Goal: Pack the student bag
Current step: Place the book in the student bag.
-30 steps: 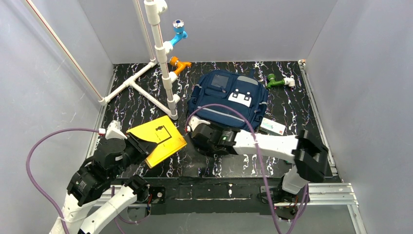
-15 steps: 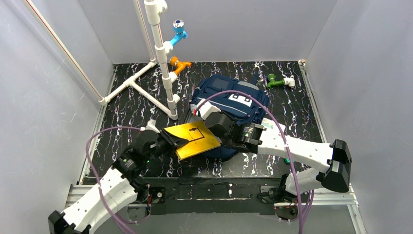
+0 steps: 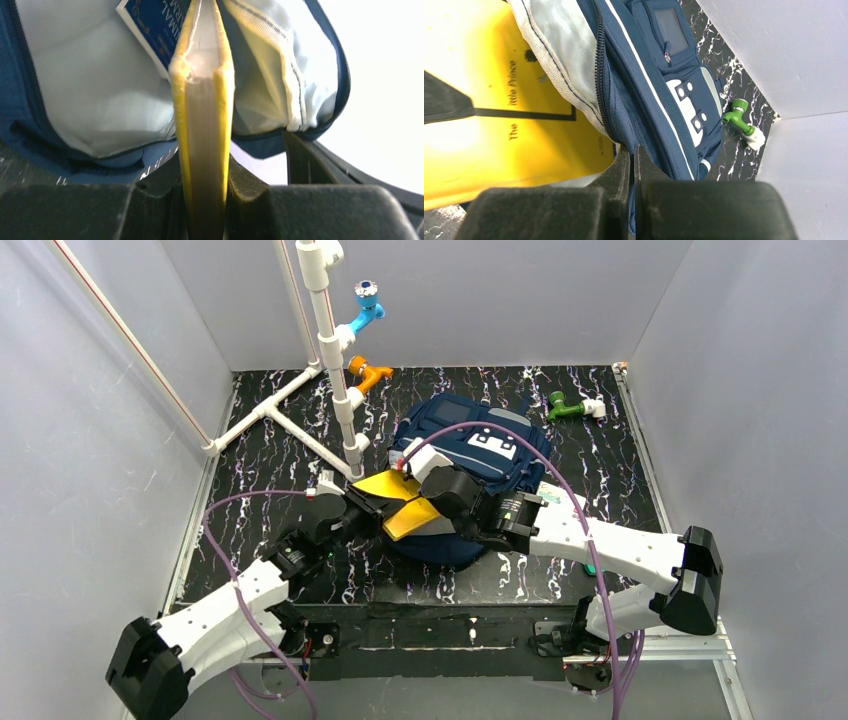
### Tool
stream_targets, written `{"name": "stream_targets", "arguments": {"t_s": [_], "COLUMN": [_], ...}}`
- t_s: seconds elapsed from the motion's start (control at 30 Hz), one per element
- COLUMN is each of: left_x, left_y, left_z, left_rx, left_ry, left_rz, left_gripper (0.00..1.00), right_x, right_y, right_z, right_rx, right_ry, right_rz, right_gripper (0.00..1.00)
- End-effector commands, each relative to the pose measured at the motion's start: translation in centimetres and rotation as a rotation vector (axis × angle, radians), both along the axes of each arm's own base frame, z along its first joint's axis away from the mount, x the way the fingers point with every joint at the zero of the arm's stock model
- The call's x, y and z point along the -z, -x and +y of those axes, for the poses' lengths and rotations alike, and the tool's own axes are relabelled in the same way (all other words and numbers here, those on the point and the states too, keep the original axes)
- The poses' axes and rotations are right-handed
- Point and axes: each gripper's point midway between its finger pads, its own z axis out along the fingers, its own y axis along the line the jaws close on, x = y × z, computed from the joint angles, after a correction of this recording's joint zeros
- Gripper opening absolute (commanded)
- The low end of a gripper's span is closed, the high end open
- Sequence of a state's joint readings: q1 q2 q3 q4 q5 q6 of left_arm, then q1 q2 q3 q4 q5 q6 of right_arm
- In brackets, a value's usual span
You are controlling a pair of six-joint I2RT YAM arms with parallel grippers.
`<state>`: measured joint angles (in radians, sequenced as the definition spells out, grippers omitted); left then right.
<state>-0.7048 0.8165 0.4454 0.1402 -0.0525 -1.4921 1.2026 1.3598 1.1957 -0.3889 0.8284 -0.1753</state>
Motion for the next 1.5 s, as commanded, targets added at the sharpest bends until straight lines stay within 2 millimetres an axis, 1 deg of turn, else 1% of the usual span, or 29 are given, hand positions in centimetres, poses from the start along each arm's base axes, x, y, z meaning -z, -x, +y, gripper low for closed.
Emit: {"name": "stream_targets", "arguments": {"t_s": [0.0, 0.07, 0.13, 0.2, 0.23, 0.33, 0.4, 0.5, 0.53, 0.6, 0.67, 0.77, 0.83, 0.93, 1.03, 1.07, 1.1, 1.13, 1.17, 1.23, 1.27, 1.3, 1.37, 1.47], "left_x": [-4.7, -3.6, -2.7, -2.1, -1.7, -0.3, 0.6, 1.5, 2.5, 3.3, 4.6, 6.4, 7.6, 8.6, 8.8, 8.8, 9.0, 9.1, 9.2, 9.2, 9.2, 9.3, 9.0, 7.8], "left_y": [-3.2, -3.8, -4.1, -4.8, -5.4, -7.0, -7.9, -9.4, -10.0, -11.0, -12.0, -13.4, -13.8, -14.1, -13.8, -13.7, -13.4, -13.1, -12.7, -11.7, -11.2, -10.6, -9.7, -8.6], "left_z": [-1.0, -2.0, -2.6, -2.5, -2.1, -2.7, -3.3, -4.8, -5.4, -5.8, -6.4, -7.4, -8.0, -8.9, -9.1, -9.0, -9.1, -9.2, -9.4, -9.6, -9.5, -9.4, -8.6, -7.6], "left_rx": [-0.109, -0.106, -0.136, -0.208, -0.258, -0.336, -0.395, -0.464, -0.482, -0.521, -0.543, -0.548, -0.549, -0.532, -0.507, -0.497, -0.482, -0.458, -0.429, -0.372, -0.346, -0.324, -0.309, -0.277], "left_ry": [0.144, 0.132, 0.105, 0.054, 0.024, -0.003, -0.016, -0.014, -0.03, -0.06, -0.076, -0.106, -0.109, -0.109, -0.123, -0.133, -0.139, -0.144, -0.149, -0.159, -0.171, -0.177, -0.176, -0.19], "left_rz": [-0.14, -0.106, -0.096, -0.116, -0.124, -0.119, -0.129, -0.123, -0.113, -0.122, -0.11, -0.097, -0.077, -0.058, -0.059, -0.061, -0.057, -0.05, -0.045, -0.038, -0.038, -0.033, -0.032, -0.06], "left_gripper": [0.0, 0.0, 0.0, 0.0, 0.0, 0.0, 0.0, 0.0, 0.0, 0.0, 0.0, 0.0, 0.0, 0.01, 0.13, 0.21, 0.33, 0.41, 0.51, 0.82, 0.95, 0.97, 0.98, 0.98], "right_x": [-6.4, -6.3, -6.2, -6.1, -6.0, -5.8, -5.6, -5.5, -5.5, -5.7, -5.8, -5.3, -5.0, -4.7, -4.6, -4.6, -4.5, -4.5, -4.4, -4.3, -4.2, -4.2, -4.1, -3.8], "right_y": [-0.5, -0.5, -0.6, -0.7, -0.7, -0.7, -0.6, -0.5, -0.5, -0.4, -0.2, -0.1, -0.1, 0.0, -0.1, -0.1, -0.2, -0.3, -0.4, -0.5, -0.6, -0.6, -0.8, -1.2], "right_z": [1.3, 1.3, 1.3, 1.3, 1.2, 1.2, 1.1, 1.1, 1.0, 0.8, 0.7, 0.6, 0.4, 0.0, -0.3, -0.4, -0.6, -0.6, -0.7, -0.9, -1.0, -1.2, -1.5, -1.8], "right_rx": [0.016, 0.014, 0.018, 0.021, 0.022, 0.02, 0.02, 0.014, 0.016, 0.015, 0.01, 0.009, 0.016, 0.023, 0.03, 0.034, 0.039, 0.042, 0.046, 0.051, 0.053, 0.056, 0.066, 0.079], "right_ry": [-0.265, -0.266, -0.259, -0.258, -0.258, -0.261, -0.263, -0.264, -0.265, -0.271, -0.281, -0.279, -0.271, -0.272, -0.275, -0.273, -0.269, -0.266, -0.259, -0.25, -0.246, -0.244, -0.231, -0.215], "right_rz": [-0.079, -0.081, -0.083, -0.084, -0.084, -0.079, -0.072, -0.064, -0.062, -0.059, -0.053, -0.044, -0.041, -0.037, -0.04, -0.042, -0.043, -0.044, -0.044, -0.045, -0.045, -0.046, -0.046, -0.042], "right_gripper": [0.01, 0.01, 0.01, 0.01, 0.01, 0.01, 0.01, 0.01, 0.01, 0.01, 0.01, 0.01, 0.01, 0.01, 0.01, 0.01, 0.01, 0.01, 0.01, 0.01, 0.01, 0.01, 0.01, 0.01]}}
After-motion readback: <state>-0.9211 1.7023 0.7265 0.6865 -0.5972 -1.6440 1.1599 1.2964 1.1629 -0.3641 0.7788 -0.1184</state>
